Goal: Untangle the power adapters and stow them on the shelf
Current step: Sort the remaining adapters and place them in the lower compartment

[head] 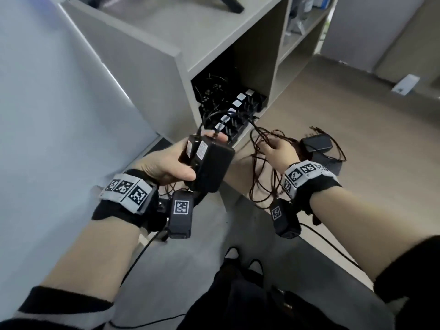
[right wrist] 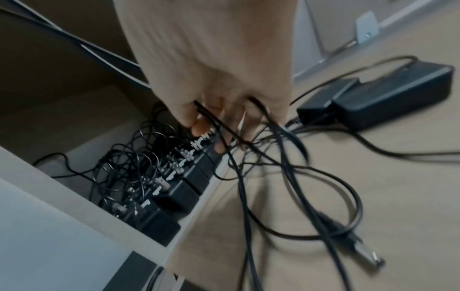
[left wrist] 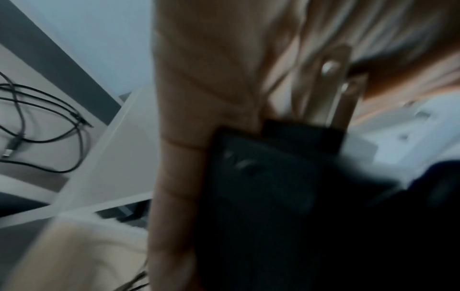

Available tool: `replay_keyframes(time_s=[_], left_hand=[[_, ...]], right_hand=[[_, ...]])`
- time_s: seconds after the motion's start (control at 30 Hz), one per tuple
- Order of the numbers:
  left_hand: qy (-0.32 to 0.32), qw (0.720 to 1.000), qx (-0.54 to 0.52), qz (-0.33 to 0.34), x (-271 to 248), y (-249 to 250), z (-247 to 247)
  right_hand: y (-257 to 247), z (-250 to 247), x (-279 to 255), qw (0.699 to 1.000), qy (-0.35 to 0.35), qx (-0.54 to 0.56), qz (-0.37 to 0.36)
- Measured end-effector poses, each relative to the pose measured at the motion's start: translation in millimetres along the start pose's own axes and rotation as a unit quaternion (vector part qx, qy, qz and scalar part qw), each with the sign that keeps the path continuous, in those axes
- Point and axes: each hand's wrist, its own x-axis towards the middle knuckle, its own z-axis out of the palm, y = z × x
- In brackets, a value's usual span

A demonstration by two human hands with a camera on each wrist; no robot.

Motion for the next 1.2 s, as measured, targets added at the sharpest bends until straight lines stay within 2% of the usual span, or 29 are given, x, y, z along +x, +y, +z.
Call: replay_keyframes(time_s=[0.1, 0.17, 0.23, 0.33, 0.4, 0.43, 0.5, 0.53, 0.57, 0.63, 0.7, 0.77, 0.83, 0.93, 1.03, 1.1, 1.2], left_hand=[[0.033, 0.997, -0.028, 0.065, -21.6, 13.6, 1.7], [0.058, 0.993, -0.017, 0.097, -31.3, 18.6, 2.7], [0.088, 0.990, 0.035, 0.102, -38.4, 21.0, 2.7], [0.099, 0.989, 0.078, 0.074, -46.3, 14.1, -3.0], [0.118, 0.989, 0.077, 0.055, -50.4, 3.6, -8.9], [0.129, 0.988, 0.070, 0.050, -52.5, -1.9, -13.2], [0.142, 0.987, 0.052, 0.046, -57.4, -10.6, -20.1], [0.146, 0.987, 0.041, 0.047, -60.8, -14.0, -23.7], [0.148, 0.987, 0.027, 0.049, -65.1, -17.2, -28.1], [0.159, 0.986, 0.008, 0.046, -71.7, -23.2, -37.8], [0.166, 0.985, -0.010, 0.041, -77.0, -28.6, -48.8], [0.158, 0.987, -0.013, 0.032, -78.4, -32.5, -56.3], [0.150, 0.988, -0.027, 0.019, -75.4, -35.2, -60.1], [0.117, 0.993, -0.022, -0.003, -72.3, -34.5, -62.9], [0.067, 0.997, -0.042, -0.006, -74.4, -32.6, -72.0], [0.032, 0.998, -0.062, -0.003, -80.5, -30.8, -83.9], [-0.006, 1.000, -0.029, -0.009, -97.4, -28.6, -106.7]], right_hand=[[0.5, 12.1, -6.9, 0.998, 0.043, -0.019, 0.047], [-10.9, 12.7, -12.2, 0.995, 0.094, 0.017, 0.043], [-30.3, 9.5, -16.5, 0.982, 0.156, 0.103, 0.003], [-64.8, -3.5, -27.3, 0.947, 0.226, 0.220, -0.067], [-85.7, -16.2, -38.9, 0.934, 0.258, 0.209, -0.135], [-94.9, -21.3, -42.6, 0.938, 0.265, 0.150, -0.169], [-105.6, -25.2, -43.8, 0.947, 0.241, -0.050, -0.206], [-107.8, -25.4, -40.9, 0.947, 0.215, -0.131, -0.199], [-109.1, -25.3, -37.8, 0.947, 0.195, -0.179, -0.182], [-108.9, -27.2, -31.8, 0.956, 0.178, -0.188, -0.137], [-110.3, -27.0, -25.0, 0.970, 0.181, -0.113, -0.119], [-115.9, -18.7, -23.6, 0.973, 0.176, 0.021, -0.147], [-127.8, 1.5, -32.6, 0.965, 0.125, 0.161, -0.167], [-146.3, 42.0, -57.7, 0.933, 0.044, 0.339, -0.117], [-154.4, 70.0, -79.4, 0.912, 0.043, 0.398, -0.087], [-155.1, 87.7, -91.0, 0.911, 0.039, 0.392, -0.124], [-164.8, 115.1, -104.3, 0.921, 0.027, 0.347, -0.174]])
